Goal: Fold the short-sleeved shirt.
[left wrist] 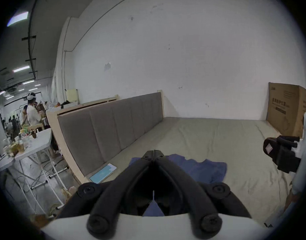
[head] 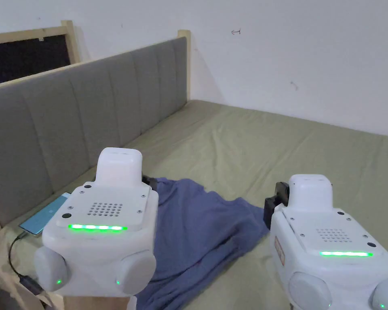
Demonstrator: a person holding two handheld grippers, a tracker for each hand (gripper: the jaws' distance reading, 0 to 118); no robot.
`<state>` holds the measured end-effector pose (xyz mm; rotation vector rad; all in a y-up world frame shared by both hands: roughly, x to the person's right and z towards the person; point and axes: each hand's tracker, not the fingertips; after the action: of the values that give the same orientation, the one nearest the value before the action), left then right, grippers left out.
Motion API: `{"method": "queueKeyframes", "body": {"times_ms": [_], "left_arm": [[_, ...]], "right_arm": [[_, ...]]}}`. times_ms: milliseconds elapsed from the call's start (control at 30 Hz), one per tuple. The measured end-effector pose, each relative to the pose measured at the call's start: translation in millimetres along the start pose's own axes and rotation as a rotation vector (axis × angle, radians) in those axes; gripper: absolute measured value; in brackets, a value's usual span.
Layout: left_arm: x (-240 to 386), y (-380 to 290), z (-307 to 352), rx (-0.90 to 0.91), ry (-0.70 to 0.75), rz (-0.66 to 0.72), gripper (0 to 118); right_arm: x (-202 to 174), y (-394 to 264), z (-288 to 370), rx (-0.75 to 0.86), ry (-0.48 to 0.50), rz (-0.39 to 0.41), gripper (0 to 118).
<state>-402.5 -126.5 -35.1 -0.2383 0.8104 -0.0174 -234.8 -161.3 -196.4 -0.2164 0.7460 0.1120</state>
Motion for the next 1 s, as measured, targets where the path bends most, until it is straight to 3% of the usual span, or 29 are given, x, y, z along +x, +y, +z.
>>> {"method": "queueKeyframes", "body": {"times_ms": [300,333,367,400,433,467,800,900,1000], "left_arm": [[28.6,-58.9,-91.3,-0.310,-0.114,-0.033,0],[33.8,-68.4,-102.8,-0.362,-0.132,-0.039,6],[39.4,-79.4,-115.3,-0.404,-0.144,-0.043,18],[44.3,-90.9,-128.2,-0.447,-0.163,-0.040,43],[49.0,-100.5,-139.7,-0.515,-0.174,-0.058,88],[54.0,-113.1,-152.1,-0.567,-0.193,-0.063,106],[101.6,-167.2,-210.4,-0.734,-0.305,-0.089,106],[96.2,-170.1,-215.7,-0.764,-0.322,-0.037,108],[92.8,-161.2,-219.6,-0.801,-0.321,-0.032,97]], "right_arm": [[6.9,-25.9,-24.3,-0.097,0.003,-0.006,1],[8.4,-29.5,-28.4,-0.113,0.002,-0.010,1],[10.2,-33.5,-33.5,-0.130,0.002,-0.015,1],[12.3,-37.3,-38.1,-0.147,0.001,-0.022,1],[14.0,-40.5,-42.7,-0.165,0.000,-0.027,1],[15.8,-44.4,-47.6,-0.177,0.000,-0.033,1],[33.9,-75.0,-86.0,-0.292,-0.018,-0.069,1],[39.7,-79.9,-89.0,-0.313,-0.023,-0.087,1],[44.8,-84.2,-88.8,-0.330,-0.030,-0.121,1]]}}
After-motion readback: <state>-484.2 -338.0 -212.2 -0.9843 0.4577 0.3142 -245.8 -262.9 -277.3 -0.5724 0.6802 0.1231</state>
